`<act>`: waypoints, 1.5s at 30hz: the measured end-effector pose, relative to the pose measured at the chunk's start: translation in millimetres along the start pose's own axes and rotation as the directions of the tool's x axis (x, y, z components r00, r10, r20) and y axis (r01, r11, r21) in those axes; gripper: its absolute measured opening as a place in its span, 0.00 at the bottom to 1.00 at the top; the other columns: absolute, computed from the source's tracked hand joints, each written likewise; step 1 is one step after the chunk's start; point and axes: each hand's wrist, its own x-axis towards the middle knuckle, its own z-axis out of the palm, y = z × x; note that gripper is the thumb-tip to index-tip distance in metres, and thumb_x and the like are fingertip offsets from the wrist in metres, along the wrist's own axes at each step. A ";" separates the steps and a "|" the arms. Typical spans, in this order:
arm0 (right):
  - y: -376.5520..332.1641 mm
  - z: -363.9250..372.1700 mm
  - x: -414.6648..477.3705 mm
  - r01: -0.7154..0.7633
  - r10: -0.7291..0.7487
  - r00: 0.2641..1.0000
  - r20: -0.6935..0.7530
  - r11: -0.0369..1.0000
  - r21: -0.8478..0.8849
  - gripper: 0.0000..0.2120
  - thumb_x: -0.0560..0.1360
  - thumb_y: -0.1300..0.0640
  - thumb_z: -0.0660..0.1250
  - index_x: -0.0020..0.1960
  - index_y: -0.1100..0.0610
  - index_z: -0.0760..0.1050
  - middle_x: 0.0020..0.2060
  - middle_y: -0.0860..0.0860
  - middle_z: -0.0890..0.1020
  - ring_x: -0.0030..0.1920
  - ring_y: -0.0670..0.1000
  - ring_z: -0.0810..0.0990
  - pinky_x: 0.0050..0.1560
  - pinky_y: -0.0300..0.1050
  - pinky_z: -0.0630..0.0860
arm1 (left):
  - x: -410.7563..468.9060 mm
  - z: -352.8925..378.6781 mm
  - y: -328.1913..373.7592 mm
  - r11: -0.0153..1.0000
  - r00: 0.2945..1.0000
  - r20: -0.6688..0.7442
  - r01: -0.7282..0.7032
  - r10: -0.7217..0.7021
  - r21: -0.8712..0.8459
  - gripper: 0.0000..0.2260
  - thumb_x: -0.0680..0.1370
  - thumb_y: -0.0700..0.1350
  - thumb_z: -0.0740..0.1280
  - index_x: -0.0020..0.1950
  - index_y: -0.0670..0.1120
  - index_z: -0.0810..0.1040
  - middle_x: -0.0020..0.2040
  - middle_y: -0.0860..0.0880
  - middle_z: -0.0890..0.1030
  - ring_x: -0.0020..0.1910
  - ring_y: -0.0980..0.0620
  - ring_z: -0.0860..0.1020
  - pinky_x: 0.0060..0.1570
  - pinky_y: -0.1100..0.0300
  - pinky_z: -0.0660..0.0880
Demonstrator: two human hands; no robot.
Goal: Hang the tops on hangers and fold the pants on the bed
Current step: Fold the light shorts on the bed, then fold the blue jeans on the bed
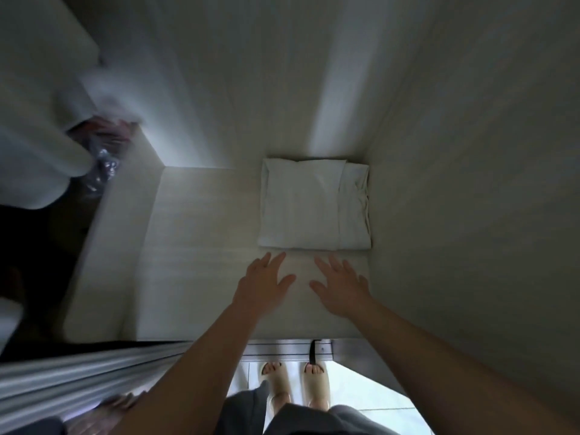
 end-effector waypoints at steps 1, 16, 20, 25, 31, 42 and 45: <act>-3.3 1.6 -11.0 0.016 -0.016 0.999 -0.034 1.000 0.004 0.31 0.82 0.35 0.51 0.81 0.39 0.46 0.82 0.45 0.44 0.81 0.54 0.43 0.77 0.63 0.45 | -10.2 -6.5 0.2 1.000 0.999 -0.032 -0.005 0.004 -0.020 0.29 0.82 0.62 0.58 0.82 0.58 0.55 0.83 0.49 0.54 0.81 0.46 0.52 0.77 0.46 0.58; -42.6 11.0 -148.1 0.543 -0.558 0.784 -0.272 0.829 -0.134 0.30 0.82 0.36 0.51 0.80 0.36 0.43 0.81 0.41 0.41 0.81 0.52 0.40 0.77 0.62 0.43 | -219.2 -1.5 6.3 0.975 0.855 -0.468 0.208 -0.222 -0.083 0.30 0.81 0.67 0.52 0.81 0.64 0.48 0.84 0.53 0.48 0.82 0.47 0.44 0.77 0.41 0.46; -36.5 26.5 -188.3 0.677 -0.687 0.703 -0.183 0.726 -0.125 0.29 0.82 0.37 0.52 0.80 0.35 0.44 0.81 0.41 0.43 0.81 0.50 0.40 0.77 0.61 0.44 | -291.9 28.5 17.6 0.945 0.752 -0.575 0.292 -0.322 -0.148 0.29 0.81 0.67 0.53 0.81 0.65 0.48 0.83 0.55 0.48 0.82 0.48 0.44 0.78 0.42 0.44; -23.4 53.9 -237.5 0.789 -0.786 0.609 -0.107 0.614 -0.019 0.29 0.83 0.40 0.54 0.80 0.39 0.48 0.81 0.41 0.47 0.81 0.49 0.43 0.79 0.56 0.46 | -373.0 79.5 25.1 0.896 0.636 -0.642 0.394 -0.427 -0.205 0.28 0.81 0.65 0.55 0.81 0.64 0.51 0.83 0.55 0.50 0.82 0.49 0.45 0.79 0.44 0.43; -9.3 84.4 -283.0 0.872 -0.872 0.484 -0.071 0.473 0.128 0.29 0.82 0.48 0.61 0.81 0.47 0.57 0.80 0.47 0.59 0.80 0.50 0.54 0.79 0.54 0.54 | -455.8 142.8 44.9 0.840 0.475 -0.730 0.480 -0.492 -0.253 0.27 0.81 0.61 0.60 0.80 0.59 0.61 0.81 0.52 0.60 0.82 0.47 0.51 0.79 0.52 0.43; -28.2 152.2 -352.3 0.894 -0.941 0.274 0.199 0.326 0.307 0.30 0.80 0.49 0.67 0.79 0.45 0.59 0.71 0.36 0.67 0.72 0.35 0.63 0.72 0.38 0.63 | -561.7 215.0 37.0 0.528 0.046 -0.641 0.613 -0.766 -0.588 0.26 0.79 0.56 0.68 0.76 0.56 0.67 0.77 0.53 0.67 0.78 0.46 0.61 0.77 0.42 0.56; -33.4 172.1 -365.3 0.884 -0.923 0.299 0.242 0.364 0.294 0.34 0.78 0.49 0.69 0.79 0.46 0.57 0.68 0.40 0.70 0.68 0.36 0.67 0.68 0.39 0.68 | -591.4 241.0 28.4 0.436 -0.071 -0.583 0.592 -0.810 -0.678 0.27 0.78 0.54 0.70 0.76 0.54 0.68 0.77 0.53 0.67 0.77 0.46 0.61 0.76 0.43 0.56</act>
